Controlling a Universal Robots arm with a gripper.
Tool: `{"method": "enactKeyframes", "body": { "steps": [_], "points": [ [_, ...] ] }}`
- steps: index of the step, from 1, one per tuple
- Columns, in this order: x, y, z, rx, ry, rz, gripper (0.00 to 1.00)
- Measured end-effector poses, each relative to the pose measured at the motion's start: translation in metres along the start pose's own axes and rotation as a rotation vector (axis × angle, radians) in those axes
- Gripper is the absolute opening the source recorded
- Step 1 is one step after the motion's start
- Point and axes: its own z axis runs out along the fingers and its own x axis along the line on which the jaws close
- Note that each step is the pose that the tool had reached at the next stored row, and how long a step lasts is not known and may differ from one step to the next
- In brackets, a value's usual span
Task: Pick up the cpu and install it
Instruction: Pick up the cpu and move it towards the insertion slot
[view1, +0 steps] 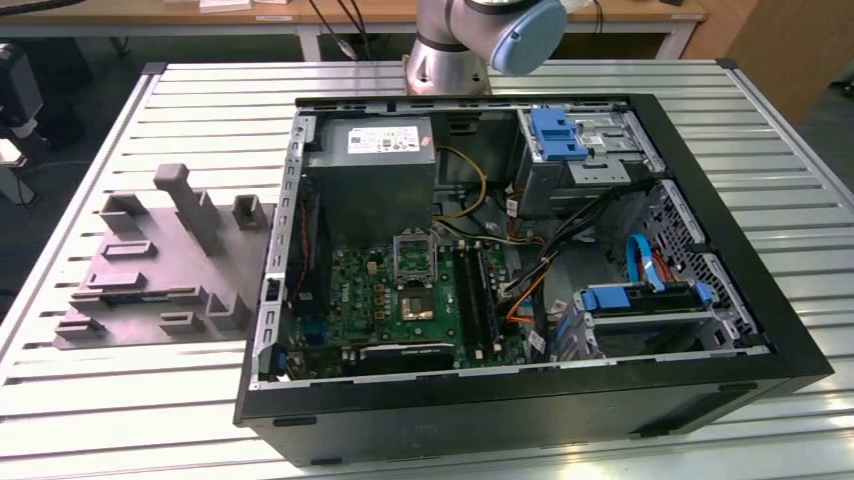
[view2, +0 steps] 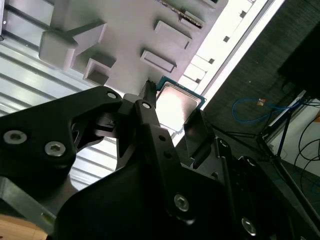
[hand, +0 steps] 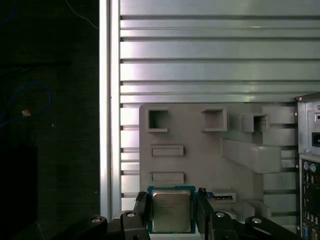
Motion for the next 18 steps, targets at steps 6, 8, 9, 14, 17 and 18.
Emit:
{"method": "enactKeyframes", "body": {
  "steps": [6,8,9,14,17,18],
  "points": [
    [-0.0001,0.0001,-0.0032,-0.0001,-0.0001,0.000,0.47],
    [-0.0009,0.0002,-0.0034,0.0000,0.0000,0.000,0.47],
    [-0.0010,0.0002,-0.0034,0.0000,0.0001,0.000,0.47],
    [-0.0020,0.0002,-0.0034,-0.0001,0.0000,0.000,0.47],
    [-0.0025,0.0002,-0.0034,0.0000,0.0001,0.000,0.47],
    [-0.0027,0.0002,-0.0034,0.0000,0.0001,0.000,0.47]
  ]
}}
